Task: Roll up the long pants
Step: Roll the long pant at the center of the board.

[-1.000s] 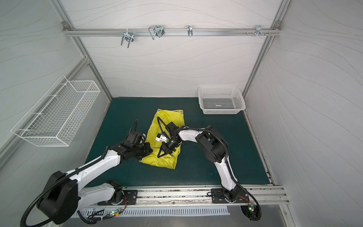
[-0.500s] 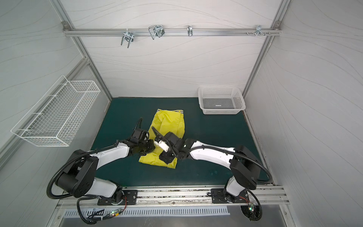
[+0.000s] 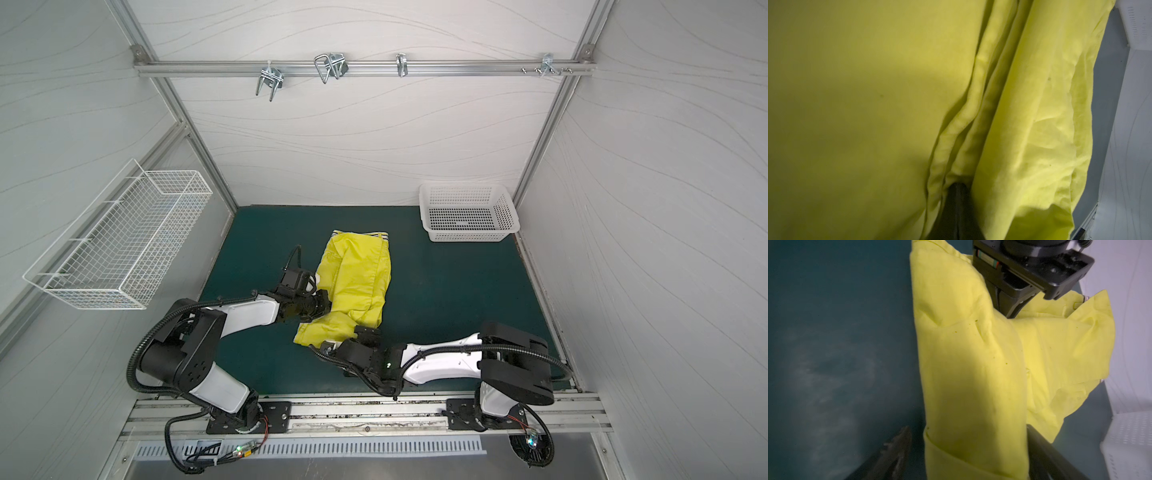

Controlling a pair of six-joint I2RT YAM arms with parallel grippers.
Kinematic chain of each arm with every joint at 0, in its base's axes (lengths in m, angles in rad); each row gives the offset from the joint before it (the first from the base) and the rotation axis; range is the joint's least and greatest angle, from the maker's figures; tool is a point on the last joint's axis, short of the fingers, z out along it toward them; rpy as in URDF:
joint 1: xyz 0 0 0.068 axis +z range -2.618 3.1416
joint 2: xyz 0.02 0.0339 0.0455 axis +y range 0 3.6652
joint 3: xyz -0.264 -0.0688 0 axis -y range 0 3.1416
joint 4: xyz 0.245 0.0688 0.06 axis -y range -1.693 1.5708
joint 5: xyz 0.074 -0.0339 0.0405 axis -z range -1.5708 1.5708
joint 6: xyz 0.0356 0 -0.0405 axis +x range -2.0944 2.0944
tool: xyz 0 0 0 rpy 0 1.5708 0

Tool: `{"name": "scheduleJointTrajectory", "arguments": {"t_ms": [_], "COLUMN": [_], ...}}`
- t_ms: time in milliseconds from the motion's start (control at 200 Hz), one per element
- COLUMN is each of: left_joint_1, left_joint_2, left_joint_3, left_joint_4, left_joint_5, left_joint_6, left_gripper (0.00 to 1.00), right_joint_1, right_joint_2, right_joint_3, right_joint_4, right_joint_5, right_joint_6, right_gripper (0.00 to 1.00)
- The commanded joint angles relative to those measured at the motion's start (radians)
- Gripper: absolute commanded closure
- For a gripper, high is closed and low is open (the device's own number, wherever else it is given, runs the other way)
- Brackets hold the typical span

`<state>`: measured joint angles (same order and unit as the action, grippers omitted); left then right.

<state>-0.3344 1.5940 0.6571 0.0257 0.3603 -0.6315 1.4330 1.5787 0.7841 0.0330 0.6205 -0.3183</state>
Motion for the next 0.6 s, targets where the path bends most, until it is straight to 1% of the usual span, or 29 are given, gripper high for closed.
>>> {"name": "scheduleJointTrajectory", "arguments": {"t_ms": [0,130,240,330,415,455,515,555,595], "left_joint_1": [0.008,0.011,0.012,0.016,0.020,0.021,0.023,0.024,0.026], "left_joint_2": [0.049,0.064,0.068,0.067,0.067,0.067,0.064,0.063,0.058], "left_joint_3": [0.001,0.003,0.003,0.004,0.005,0.006,0.006,0.006,0.004], "left_joint_4": [0.008,0.008,0.008,0.008,0.006,0.006,0.001,-0.003,-0.007], "left_joint_5": [0.009,0.021,0.025,0.026,0.026,0.028,0.030,0.029,0.029], "left_joint_6": [0.024,0.029,0.034,0.035,0.035,0.035,0.036,0.037,0.039], "left_gripper": [1.00,1.00,1.00,1.00,1.00,1.00,1.00,1.00,1.00], "right_joint_1": [0.040,0.096,0.145,0.169,0.161,0.141,0.097,0.069,0.042], "right_joint_2": [0.028,0.016,-0.027,-0.032,-0.035,-0.040,-0.050,-0.060,-0.070], "right_joint_3": [0.009,0.002,-0.001,-0.009,-0.006,0.000,0.029,0.037,0.039], "right_joint_4": [0.114,0.153,0.142,0.147,0.153,0.149,0.090,0.074,0.069], "right_joint_5": [0.116,0.199,0.203,0.198,0.167,0.140,0.076,0.025,-0.023], "right_joint_6": [-0.085,-0.139,-0.159,-0.141,-0.103,-0.085,-0.021,0.008,0.039], "right_gripper": [0.14,0.14,0.14,0.14,0.16,0.16,0.20,0.23,0.32]}}
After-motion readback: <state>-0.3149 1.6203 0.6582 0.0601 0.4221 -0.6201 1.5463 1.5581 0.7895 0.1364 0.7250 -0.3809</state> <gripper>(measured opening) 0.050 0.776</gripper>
